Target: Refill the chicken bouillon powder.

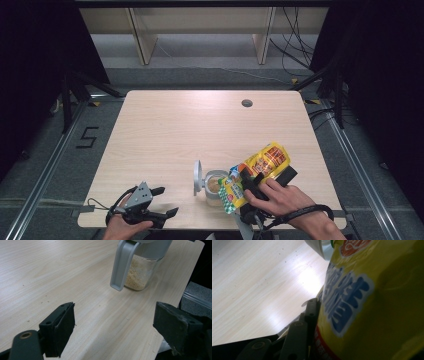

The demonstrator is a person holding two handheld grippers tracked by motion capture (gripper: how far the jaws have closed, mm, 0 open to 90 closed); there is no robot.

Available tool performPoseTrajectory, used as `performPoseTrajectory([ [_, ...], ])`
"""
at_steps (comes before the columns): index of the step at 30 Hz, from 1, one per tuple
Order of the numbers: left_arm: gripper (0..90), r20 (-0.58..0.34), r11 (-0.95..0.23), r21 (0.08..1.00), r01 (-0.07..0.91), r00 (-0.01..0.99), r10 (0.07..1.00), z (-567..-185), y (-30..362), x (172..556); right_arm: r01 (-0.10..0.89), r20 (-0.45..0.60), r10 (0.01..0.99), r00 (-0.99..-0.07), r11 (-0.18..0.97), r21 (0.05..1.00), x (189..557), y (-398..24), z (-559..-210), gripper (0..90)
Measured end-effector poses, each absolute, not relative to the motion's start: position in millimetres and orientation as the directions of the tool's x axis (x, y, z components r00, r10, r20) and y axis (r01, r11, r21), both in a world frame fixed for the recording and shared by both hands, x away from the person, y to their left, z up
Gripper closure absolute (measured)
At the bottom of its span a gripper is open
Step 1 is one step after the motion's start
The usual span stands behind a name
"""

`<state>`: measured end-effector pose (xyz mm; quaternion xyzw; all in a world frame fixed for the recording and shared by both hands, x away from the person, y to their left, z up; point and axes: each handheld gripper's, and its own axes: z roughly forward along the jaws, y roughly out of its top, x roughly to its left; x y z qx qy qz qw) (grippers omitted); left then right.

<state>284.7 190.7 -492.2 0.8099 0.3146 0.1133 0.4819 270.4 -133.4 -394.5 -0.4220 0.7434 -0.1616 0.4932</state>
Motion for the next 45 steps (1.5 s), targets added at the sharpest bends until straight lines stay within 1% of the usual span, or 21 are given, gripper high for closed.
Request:
performPoseTrajectory([
  [1,16.9,-0.12,-0.338,0.852,0.4,0.776,0.619,-492,191,285,-0.468,-0.597,-0.787,-0.157,0.592,-0.657,270,-133,-395,70.9],
  [2,16.9,-0.115,-0.35,0.847,0.4,0.782,0.613,-492,192,285,-0.453,-0.62,-0.763,-0.183,0.625,-0.635,269,-135,-396,70.9],
  [4,16.9,-0.124,-0.342,0.849,0.402,0.781,0.612,-492,191,285,-0.461,-0.618,-0.768,-0.169,0.616,-0.639,269,-135,-395,71.0],
  [8,16.9,-0.114,-0.35,0.848,0.397,0.783,0.612,-492,191,285,-0.446,-0.625,-0.759,-0.184,0.631,-0.635,267,-138,-396,71.0],
  [11,16.9,-0.125,-0.339,0.849,0.405,0.778,0.616,-493,190,285,-0.459,-0.6,-0.781,-0.173,0.603,-0.653,268,-138,-396,71.0],
  [12,16.9,-0.101,-0.365,0.843,0.395,0.782,0.615,-492,192,286,-0.465,-0.598,-0.785,-0.16,0.594,-0.656,269,-138,-395,71.0],
  [15,16.9,-0.116,-0.352,0.846,0.401,0.781,0.613,-492,192,286,-0.455,-0.6,-0.781,-0.17,0.603,-0.656,268,-140,-395,71.0],
  [16,16.9,-0.125,-0.336,0.85,0.405,0.776,0.619,-493,191,285,-0.441,-0.619,-0.761,-0.194,0.631,-0.638,267,-142,-396,71.0],
  [19,16.9,-0.135,-0.325,0.853,0.409,0.773,0.62,-493,190,285,-0.439,-0.616,-0.764,-0.19,0.628,-0.643,268,-142,-395,71.0],
  [20,16.9,-0.13,-0.328,0.854,0.405,0.775,0.619,-493,190,285,-0.451,-0.599,-0.782,-0.172,0.603,-0.658,269,-141,-394,71.0],
  [26,16.9,-0.124,-0.338,0.851,0.402,0.779,0.615,-492,190,285,-0.448,-0.619,-0.762,-0.189,0.628,-0.636,268,-137,-398,71.0],
  [32,16.9,-0.128,-0.324,0.855,0.405,0.77,0.625,-493,190,285,-0.457,-0.614,-0.769,-0.177,0.617,-0.64,269,-133,-396,71.0],
  [33,16.9,-0.112,-0.344,0.85,0.4,0.774,0.623,-492,192,285,-0.47,-0.595,-0.788,-0.158,0.59,-0.656,271,-132,-395,71.0],
  [37,16.9,-0.104,-0.358,0.845,0.396,0.78,0.617,-492,193,286,-0.449,-0.615,-0.768,-0.18,0.62,-0.643,270,-135,-394,71.0],
  [38,16.9,-0.122,-0.334,0.852,0.402,0.774,0.621,-492,191,285,-0.443,-0.618,-0.764,-0.185,0.626,-0.642,270,-136,-393,71.0],
  [39,16.9,-0.111,-0.35,0.847,0.4,0.778,0.619,-492,192,286,-0.443,-0.618,-0.764,-0.185,0.626,-0.642,270,-136,-393,71.0],
  [40,16.8,-0.118,-0.341,0.849,0.403,0.775,0.621,-493,191,286,-0.45,-0.603,-0.778,-0.175,0.608,-0.654,271,-136,-394,71.0],
  [41,16.8,-0.128,-0.328,0.853,0.406,0.772,0.623,-493,190,286,-0.446,-0.615,-0.766,-0.185,0.624,-0.642,270,-136,-395,71.0],
  [43,16.8,-0.114,-0.345,0.849,0.4,0.777,0.619,-493,190,286,-0.446,-0.617,-0.764,-0.188,0.626,-0.639,270,-135,-396,71.0],
  [44,16.8,-0.107,-0.351,0.85,0.392,0.781,0.615,-493,191,286,-0.466,-0.6,-0.782,-0.169,0.6,-0.65,271,-133,-396,71.0],
  [45,16.8,-0.105,-0.352,0.851,0.39,0.783,0.614,-493,191,286,-0.458,-0.619,-0.763,-0.183,0.624,-0.633,270,-132,-398,71.1],
])
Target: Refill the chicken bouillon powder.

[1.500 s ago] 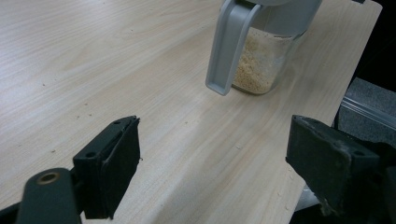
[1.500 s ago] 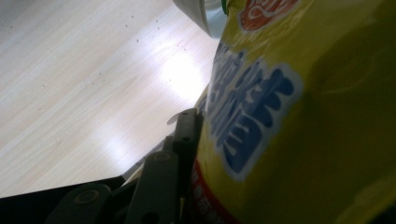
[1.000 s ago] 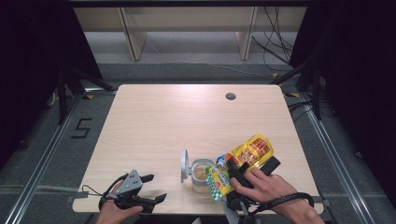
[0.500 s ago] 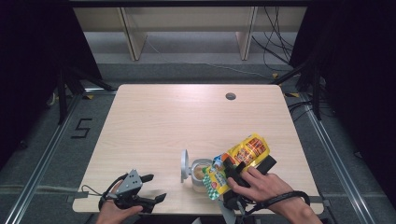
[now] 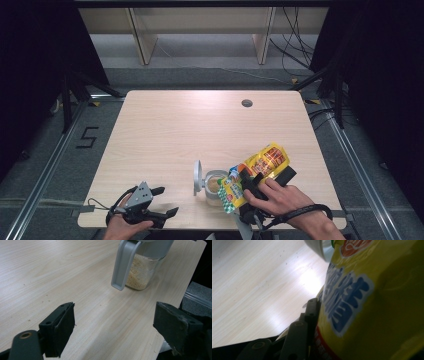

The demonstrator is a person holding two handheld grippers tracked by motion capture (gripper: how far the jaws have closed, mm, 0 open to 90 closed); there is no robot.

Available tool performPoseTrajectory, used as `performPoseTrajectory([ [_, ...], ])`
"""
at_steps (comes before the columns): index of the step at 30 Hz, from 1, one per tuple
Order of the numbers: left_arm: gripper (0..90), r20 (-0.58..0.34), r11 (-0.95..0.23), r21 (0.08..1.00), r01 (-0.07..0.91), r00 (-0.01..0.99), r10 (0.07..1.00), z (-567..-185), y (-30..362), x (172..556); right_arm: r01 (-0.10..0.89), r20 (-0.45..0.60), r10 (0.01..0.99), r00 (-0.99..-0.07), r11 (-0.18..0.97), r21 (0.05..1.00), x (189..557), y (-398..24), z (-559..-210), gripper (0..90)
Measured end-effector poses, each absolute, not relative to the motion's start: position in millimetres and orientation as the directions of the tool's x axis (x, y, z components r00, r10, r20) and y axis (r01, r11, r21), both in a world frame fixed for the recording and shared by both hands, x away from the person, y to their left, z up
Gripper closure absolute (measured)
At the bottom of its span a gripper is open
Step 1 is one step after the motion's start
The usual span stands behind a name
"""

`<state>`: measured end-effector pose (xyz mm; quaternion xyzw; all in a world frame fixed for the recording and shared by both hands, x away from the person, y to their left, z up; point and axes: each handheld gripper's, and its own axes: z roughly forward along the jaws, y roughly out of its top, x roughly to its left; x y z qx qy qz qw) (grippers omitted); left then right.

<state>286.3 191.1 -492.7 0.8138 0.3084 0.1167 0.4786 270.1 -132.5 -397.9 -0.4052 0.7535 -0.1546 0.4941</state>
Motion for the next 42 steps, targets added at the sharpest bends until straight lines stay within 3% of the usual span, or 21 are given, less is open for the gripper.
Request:
performPoseTrajectory([
  [42,16.8,-0.098,-0.369,0.841,0.395,0.783,0.615,-491.9,193.0,286.4,-0.459,-0.606,-0.771,-0.196,0.618,-0.638,274.7,-133.4,-400.0,71.3],
])
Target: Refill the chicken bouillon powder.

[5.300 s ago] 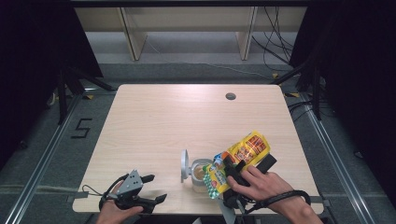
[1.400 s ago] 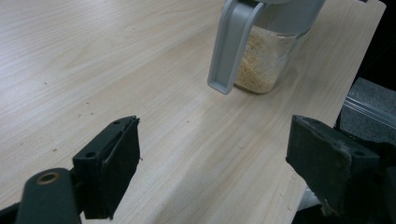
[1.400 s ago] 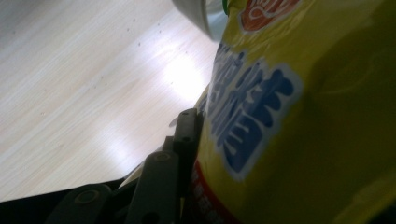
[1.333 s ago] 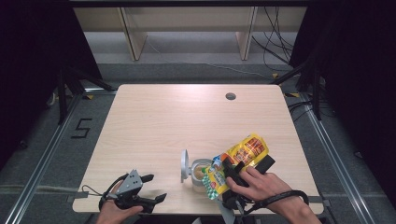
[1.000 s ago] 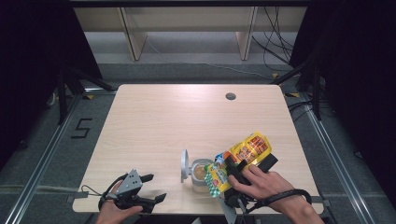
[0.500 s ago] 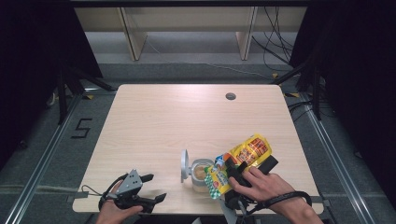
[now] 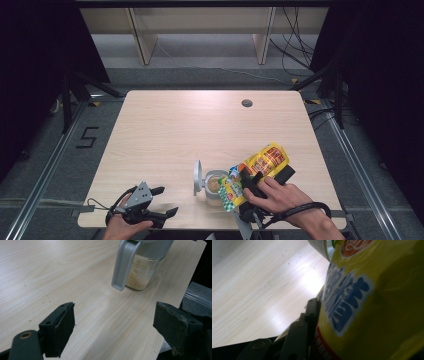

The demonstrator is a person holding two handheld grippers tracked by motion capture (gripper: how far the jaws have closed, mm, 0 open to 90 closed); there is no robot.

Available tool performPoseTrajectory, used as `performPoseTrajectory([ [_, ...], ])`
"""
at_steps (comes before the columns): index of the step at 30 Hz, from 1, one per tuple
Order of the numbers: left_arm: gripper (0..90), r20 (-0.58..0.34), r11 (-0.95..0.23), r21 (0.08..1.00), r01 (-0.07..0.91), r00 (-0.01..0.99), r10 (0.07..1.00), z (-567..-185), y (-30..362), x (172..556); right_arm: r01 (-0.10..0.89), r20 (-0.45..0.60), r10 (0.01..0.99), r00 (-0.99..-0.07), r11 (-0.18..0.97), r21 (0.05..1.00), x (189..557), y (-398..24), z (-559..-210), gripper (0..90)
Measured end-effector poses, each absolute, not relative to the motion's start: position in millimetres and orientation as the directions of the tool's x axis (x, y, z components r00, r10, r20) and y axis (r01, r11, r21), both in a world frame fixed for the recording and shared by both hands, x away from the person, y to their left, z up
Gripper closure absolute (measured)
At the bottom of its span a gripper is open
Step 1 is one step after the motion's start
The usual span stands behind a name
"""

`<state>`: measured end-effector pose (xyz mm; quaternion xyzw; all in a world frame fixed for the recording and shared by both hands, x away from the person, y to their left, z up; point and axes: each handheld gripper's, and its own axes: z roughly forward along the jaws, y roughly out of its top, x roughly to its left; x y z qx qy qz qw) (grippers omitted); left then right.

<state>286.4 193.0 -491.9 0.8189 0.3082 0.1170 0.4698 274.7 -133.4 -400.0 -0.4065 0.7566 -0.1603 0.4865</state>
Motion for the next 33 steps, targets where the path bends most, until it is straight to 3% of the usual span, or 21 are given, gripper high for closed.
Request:
performPoseTrajectory([
  [19,16.8,-0.095,-0.373,0.84,0.395,0.782,0.615,-492.0,193.1,286.6,-0.472,-0.577,-0.798,-0.173,0.582,-0.663,275.4,-134.6,-396.2,72.0],
  [25,16.8,-0.104,-0.358,0.846,0.395,0.781,0.615,-492.5,191.6,285.8,-0.447,-0.623,-0.755,-0.203,0.638,-0.627,269.7,-139.3,-396.1,72.0],
  [33,16.8,-0.103,-0.359,0.846,0.394,0.781,0.616,-492.8,191.5,285.9,-0.451,-0.606,-0.772,-0.192,0.618,-0.644,266.9,-140.2,-394.1,72.0],
])
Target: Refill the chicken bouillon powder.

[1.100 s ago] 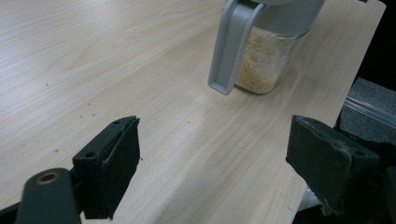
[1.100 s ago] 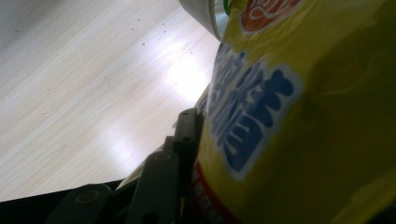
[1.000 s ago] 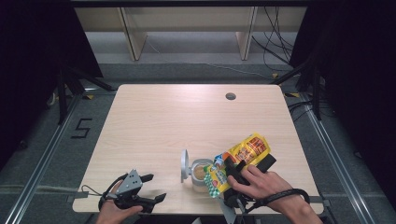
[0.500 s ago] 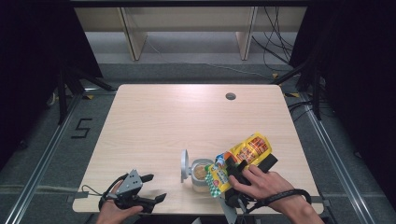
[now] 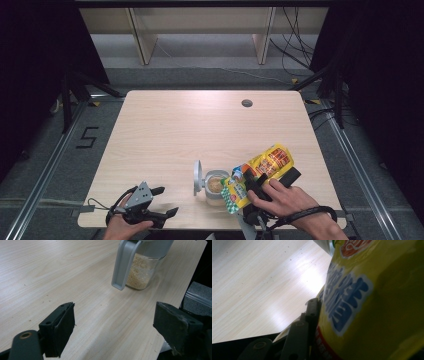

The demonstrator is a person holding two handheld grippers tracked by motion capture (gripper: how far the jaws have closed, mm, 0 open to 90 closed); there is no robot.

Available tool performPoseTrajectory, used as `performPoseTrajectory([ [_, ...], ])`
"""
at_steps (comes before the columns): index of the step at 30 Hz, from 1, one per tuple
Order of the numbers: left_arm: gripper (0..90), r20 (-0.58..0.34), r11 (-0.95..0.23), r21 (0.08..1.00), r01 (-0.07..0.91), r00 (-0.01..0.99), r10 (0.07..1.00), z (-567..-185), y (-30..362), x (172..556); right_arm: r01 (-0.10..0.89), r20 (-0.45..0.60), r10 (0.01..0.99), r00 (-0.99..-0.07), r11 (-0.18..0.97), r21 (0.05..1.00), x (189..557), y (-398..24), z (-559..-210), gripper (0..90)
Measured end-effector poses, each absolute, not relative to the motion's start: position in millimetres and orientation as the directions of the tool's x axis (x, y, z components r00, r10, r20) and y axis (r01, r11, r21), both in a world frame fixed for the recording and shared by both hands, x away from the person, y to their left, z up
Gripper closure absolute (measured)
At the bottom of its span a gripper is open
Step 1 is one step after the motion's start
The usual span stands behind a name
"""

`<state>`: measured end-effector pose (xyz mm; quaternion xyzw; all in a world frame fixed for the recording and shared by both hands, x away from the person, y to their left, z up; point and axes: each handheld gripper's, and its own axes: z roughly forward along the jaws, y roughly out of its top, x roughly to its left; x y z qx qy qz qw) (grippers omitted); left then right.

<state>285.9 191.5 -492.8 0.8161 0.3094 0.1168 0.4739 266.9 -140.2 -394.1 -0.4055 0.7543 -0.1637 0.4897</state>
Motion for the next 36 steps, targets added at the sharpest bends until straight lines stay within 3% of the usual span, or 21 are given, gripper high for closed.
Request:
performPoseTrajectory([
  [15,16.8,-0.103,-0.359,0.845,0.395,0.781,0.616,-493,191,286,-0.465,-0.586,-0.792,-0.169,0.589,-0.662,263,-138,-391,72.1],
  [36,16.8,-0.104,-0.356,0.846,0.397,0.777,0.62,-493,192,286,-0.434,-0.62,-0.757,-0.205,0.638,-0.635,257,-149,-391,72.1],
])
